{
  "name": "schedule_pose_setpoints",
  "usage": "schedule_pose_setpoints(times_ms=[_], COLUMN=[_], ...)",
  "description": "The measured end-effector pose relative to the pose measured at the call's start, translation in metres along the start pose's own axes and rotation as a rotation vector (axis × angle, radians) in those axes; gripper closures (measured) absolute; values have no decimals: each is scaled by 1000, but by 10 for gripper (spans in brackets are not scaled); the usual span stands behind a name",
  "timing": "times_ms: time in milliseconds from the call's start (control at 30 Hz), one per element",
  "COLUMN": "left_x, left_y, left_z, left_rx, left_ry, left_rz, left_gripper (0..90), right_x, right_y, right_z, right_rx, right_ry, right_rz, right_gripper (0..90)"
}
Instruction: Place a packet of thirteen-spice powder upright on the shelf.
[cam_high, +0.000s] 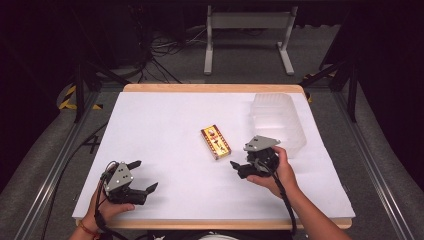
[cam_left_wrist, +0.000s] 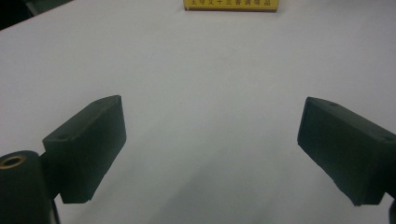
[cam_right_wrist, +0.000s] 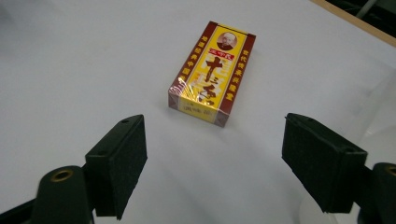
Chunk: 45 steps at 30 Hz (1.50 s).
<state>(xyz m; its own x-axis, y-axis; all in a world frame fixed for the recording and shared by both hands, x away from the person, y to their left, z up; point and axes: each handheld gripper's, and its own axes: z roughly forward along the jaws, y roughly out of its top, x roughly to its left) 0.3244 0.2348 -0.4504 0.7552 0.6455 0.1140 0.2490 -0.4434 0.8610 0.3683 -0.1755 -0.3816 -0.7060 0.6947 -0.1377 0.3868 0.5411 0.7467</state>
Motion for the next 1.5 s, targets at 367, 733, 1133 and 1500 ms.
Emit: schedule_pose_setpoints(times_ms=[367,733,1133,1500], left_x=[-1,-3,-4,-6], left_y=[0,-2,-4,-4], left_z=[-1,-1,-2,-2], left_rx=[4,16,23,34], left_ry=[-7,-7,1,2], left_rz=[13,34,37,54], left_gripper=[84,78,78,78], right_x=[-5,-18,-31,-37], right_y=[47,77,93,96], right_z=[44,92,134,152], right_rx=[135,243,345,386], right_ry=[40,57,41,45], right_rz=[82,135,196,235], right_gripper=[224,219,221,218])
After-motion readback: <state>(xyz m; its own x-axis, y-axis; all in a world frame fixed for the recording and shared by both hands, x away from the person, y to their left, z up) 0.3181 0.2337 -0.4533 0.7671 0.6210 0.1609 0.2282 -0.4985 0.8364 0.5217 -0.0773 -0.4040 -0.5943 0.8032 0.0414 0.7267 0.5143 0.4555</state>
